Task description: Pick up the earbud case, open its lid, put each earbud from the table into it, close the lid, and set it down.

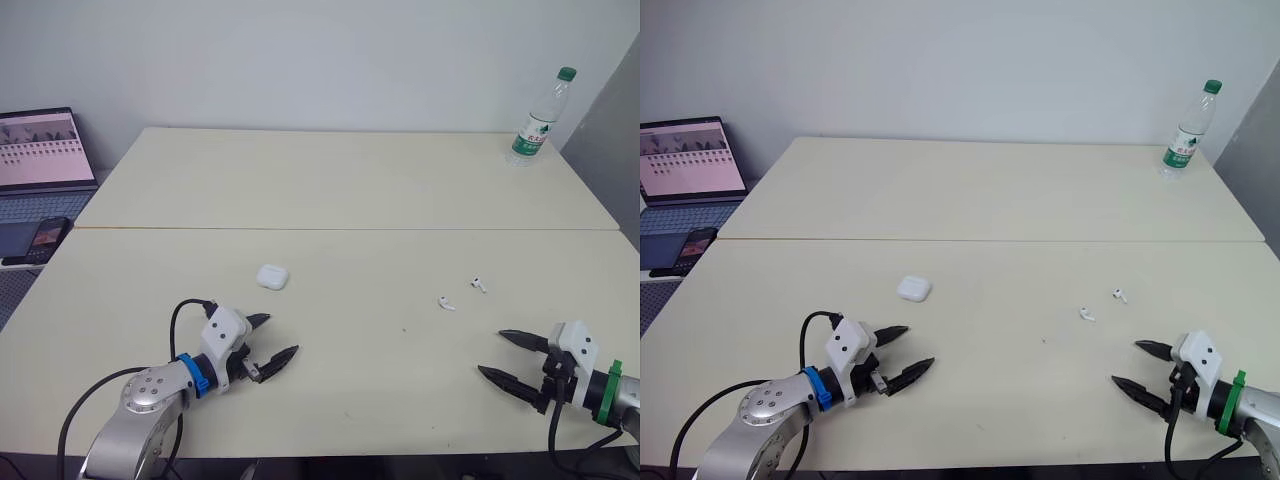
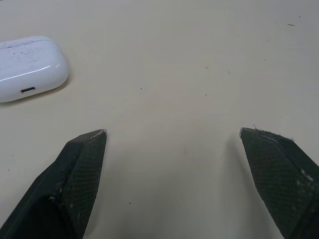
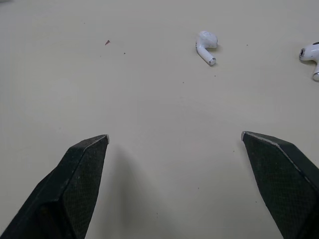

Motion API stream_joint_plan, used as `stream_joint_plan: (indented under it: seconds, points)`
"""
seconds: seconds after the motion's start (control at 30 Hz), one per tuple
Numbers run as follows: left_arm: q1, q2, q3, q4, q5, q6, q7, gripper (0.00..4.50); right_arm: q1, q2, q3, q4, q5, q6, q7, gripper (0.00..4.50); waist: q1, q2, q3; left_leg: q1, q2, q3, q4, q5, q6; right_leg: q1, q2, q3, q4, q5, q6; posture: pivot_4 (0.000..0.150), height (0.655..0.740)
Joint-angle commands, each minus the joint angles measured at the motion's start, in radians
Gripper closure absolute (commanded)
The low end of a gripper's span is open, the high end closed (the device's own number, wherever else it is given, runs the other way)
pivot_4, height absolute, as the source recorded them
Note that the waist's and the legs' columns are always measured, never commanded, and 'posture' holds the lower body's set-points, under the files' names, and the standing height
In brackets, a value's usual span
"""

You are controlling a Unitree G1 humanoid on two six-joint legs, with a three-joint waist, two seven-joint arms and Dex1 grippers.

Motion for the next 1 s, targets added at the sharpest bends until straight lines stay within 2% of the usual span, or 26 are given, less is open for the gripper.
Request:
stream_joint_plan:
  seconds: [0.03,0.17,0.6,0.7,1.0]
  points:
    - [-0.004,0.007,0.031,-0.033,-0.036,-0.003,-0.010,0.00,-0.003,0.010,-0.005,-0.004,0.000,-0.022,-0.008,0.03,0.000,0.000,0.000,0.000,0.000,0.000,0.000,0.000,0.000,0.000,0.000,0.000,0.000,0.000,0.000,0.150,0.7362]
    - [-0.011,0.006,0.048,-0.034,-0.075,0.042,-0.005,0.00,-0.001,0.025,0.002,-0.010,-0.001,-0.022,-0.020,0.03,0.000,0.000,0.000,0.000,0.000,0.000,0.000,0.000,0.000,0.000,0.000,0.000,0.000,0.000,0.000,0.150,0.7362]
    - [-0.016,-0.002,0.058,-0.019,-0.058,0.010,0.020,0.00,0.006,0.031,-0.003,-0.016,-0.003,-0.026,-0.024,0.03,0.000,0.000,0.000,0.000,0.000,0.000,0.000,0.000,0.000,0.000,0.000,0.000,0.000,0.000,0.000,0.150,0.7362]
    - [-0.029,-0.027,0.072,0.000,-0.028,-0.065,0.058,0.00,0.004,0.044,-0.011,-0.029,0.013,-0.032,-0.028,0.03,0.000,0.000,0.000,0.000,0.000,0.000,0.000,0.000,0.000,0.000,0.000,0.000,0.000,0.000,0.000,0.150,0.7362]
    - [-0.112,-0.107,0.116,0.072,-0.002,-0.087,0.200,0.00,-0.011,0.116,0.010,-0.164,0.073,-0.052,-0.047,0.03,0.000,0.000,0.000,0.000,0.000,0.000,0.000,0.000,0.000,0.000,0.000,0.000,0.000,0.000,0.000,0.150,0.7362]
